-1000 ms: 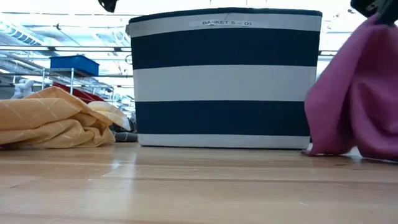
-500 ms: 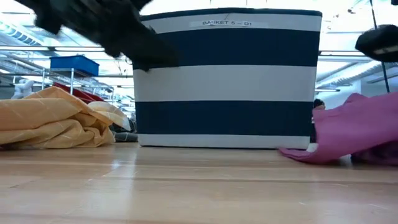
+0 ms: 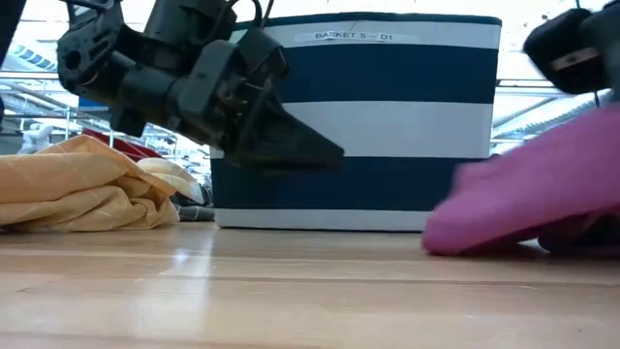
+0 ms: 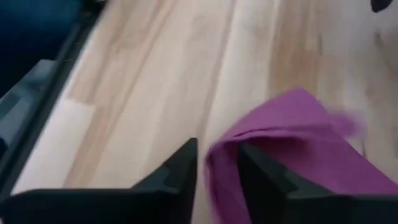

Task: Fold towel
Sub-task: Fold the purple towel

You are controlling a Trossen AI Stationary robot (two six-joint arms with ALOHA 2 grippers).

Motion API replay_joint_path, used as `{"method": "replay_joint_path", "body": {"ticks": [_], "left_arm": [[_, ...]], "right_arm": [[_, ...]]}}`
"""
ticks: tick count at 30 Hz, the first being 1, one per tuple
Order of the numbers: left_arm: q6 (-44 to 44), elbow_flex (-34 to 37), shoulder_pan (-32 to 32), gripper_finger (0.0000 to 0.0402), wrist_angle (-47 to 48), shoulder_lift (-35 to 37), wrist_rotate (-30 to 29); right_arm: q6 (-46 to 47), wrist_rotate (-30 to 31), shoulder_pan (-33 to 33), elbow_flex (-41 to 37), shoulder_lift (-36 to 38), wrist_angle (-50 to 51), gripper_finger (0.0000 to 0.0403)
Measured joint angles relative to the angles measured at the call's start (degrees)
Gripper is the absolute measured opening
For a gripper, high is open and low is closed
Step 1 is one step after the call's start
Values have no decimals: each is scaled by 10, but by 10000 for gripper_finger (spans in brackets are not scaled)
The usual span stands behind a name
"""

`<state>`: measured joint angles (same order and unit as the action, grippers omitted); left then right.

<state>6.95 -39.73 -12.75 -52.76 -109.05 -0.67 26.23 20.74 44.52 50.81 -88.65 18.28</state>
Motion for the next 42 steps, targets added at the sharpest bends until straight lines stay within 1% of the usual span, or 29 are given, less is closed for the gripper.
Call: {"method": "replay_joint_path", "body": {"ticks": [3,5,7,10,15,21,29,36,39,42], "left_arm": [[-12,-17,0,128,0,-12,5],[-17,-29,0,128,2,-21,13],[-24,-39,0,128,3,-31,18],[-34,-52,0,128,8,-45,19],[-45,-62,0,128,8,-60,41],[-54,-62,0,128,28,-60,50],[-55,-62,0,128,34,-60,58],[-56,-61,0,128,36,-60,61],[-56,-61,0,128,37,-60,61],[-56,-61,0,128,41,-60,61]], "right_arm": [[22,-3,-10,0,0,2,145],[33,-21,-14,0,0,-1,160],[43,-32,-18,0,-1,-1,169],[53,-31,-23,0,-3,-2,175],[45,-32,-33,0,-30,-49,172],[-26,-59,-47,0,-102,-164,172],[-82,-59,-80,1,-157,-254,172],[-107,-98,-100,23,-204,-254,171],[-106,-91,-103,32,-212,-235,168],[-109,-75,-103,37,-212,-216,144]]}}
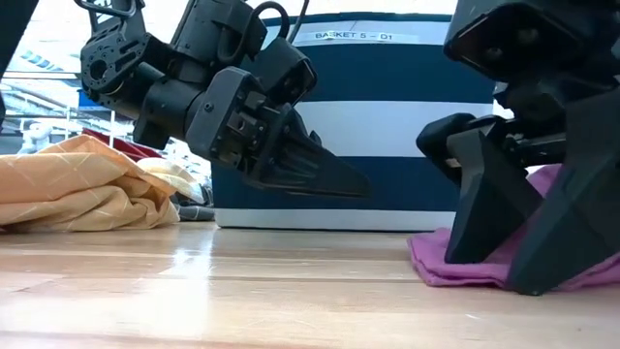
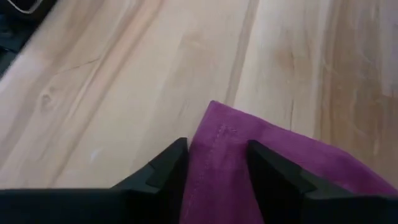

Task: Fold towel
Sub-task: Fold the purple towel

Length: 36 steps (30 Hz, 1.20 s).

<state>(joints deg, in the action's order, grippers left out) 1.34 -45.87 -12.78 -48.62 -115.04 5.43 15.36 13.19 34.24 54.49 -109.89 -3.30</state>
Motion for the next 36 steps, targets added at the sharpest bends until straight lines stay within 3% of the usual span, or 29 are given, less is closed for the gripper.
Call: {"method": "replay_joint_path", "body": {"ticks": [7,13,22,27,36], "left_arm": [[-3,0,0,128,-1,0,0],[-19,0,3,128,-33,0,2],[-88,-6,-3,128,-85,0,69],[-148,-40,-17,130,-52,-1,89],[-167,-58,-22,199,13,-4,94]], "right_arm": [[-39,3,0,11,-2,14,12],[-52,-8,5,42,14,56,2],[3,-11,55,100,126,167,1],[34,42,78,102,169,191,1],[54,103,81,101,198,234,0]]}}
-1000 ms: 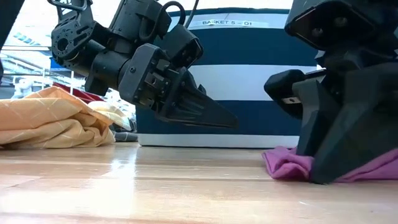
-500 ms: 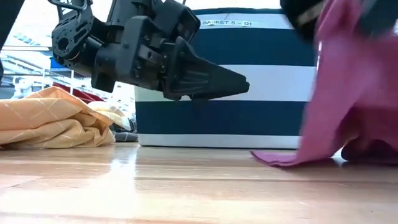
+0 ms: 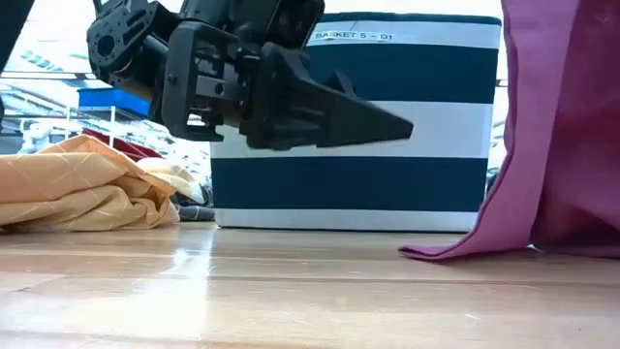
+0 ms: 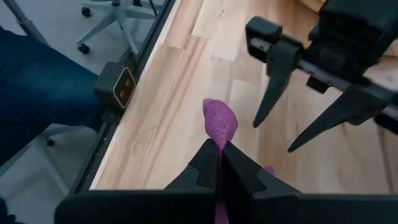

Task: Fold towel
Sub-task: Fold the purple towel

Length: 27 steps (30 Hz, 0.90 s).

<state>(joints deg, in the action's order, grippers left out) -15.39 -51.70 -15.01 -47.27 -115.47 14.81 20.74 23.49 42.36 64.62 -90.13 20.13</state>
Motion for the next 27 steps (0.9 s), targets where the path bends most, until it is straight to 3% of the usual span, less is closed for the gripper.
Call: {"method": "replay_joint_path", "body": {"ticks": [4,11,17,27], "left_arm": [[12,-2,0,220,-3,-25,-2],[14,-57,0,222,-3,-98,-5],[13,-65,0,222,-3,-100,-90],[15,-65,2,222,11,-100,-114]], "right_arm": [[-5,10,-10,0,0,1,0],[-32,38,-28,0,3,2,0],[-53,61,-32,0,15,7,0],[-65,113,-15,0,61,26,0]]}}
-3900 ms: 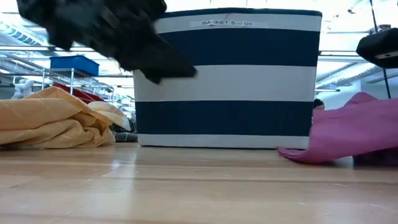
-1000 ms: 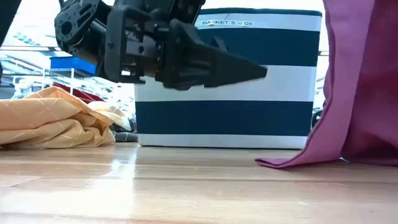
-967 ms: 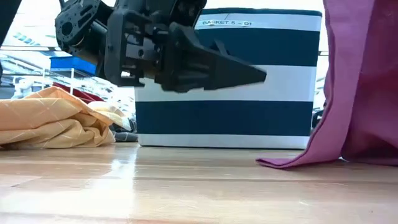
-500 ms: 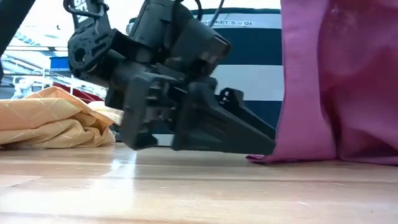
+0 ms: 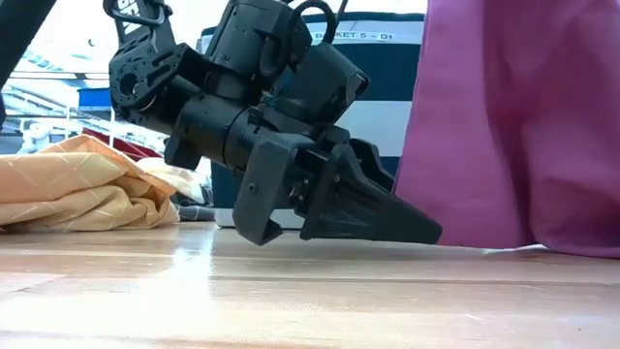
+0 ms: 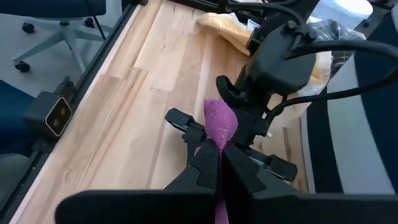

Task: Fold towel
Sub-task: Fold the purple towel

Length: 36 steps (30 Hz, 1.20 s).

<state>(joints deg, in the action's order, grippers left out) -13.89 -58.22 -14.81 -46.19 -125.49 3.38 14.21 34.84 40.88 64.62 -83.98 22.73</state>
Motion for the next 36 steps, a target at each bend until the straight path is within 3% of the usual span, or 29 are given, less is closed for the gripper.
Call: {"method": "replay_joint_path", "body": {"ticks": [6,13,28,33,36], "left_arm": [[3,0,-1,213,-5,0,-29],[6,0,-2,161,22,0,-52],[14,0,-4,62,-2,1,-23],[10,0,-4,12,-1,1,-22],[-2,1,-4,6,17,9,-22]], "right_arm": [[16,3,5,0,2,19,0],[35,13,8,0,2,38,0],[59,15,9,0,1,59,0],[59,14,9,0,1,60,0],[61,12,9,0,1,63,0]]}}
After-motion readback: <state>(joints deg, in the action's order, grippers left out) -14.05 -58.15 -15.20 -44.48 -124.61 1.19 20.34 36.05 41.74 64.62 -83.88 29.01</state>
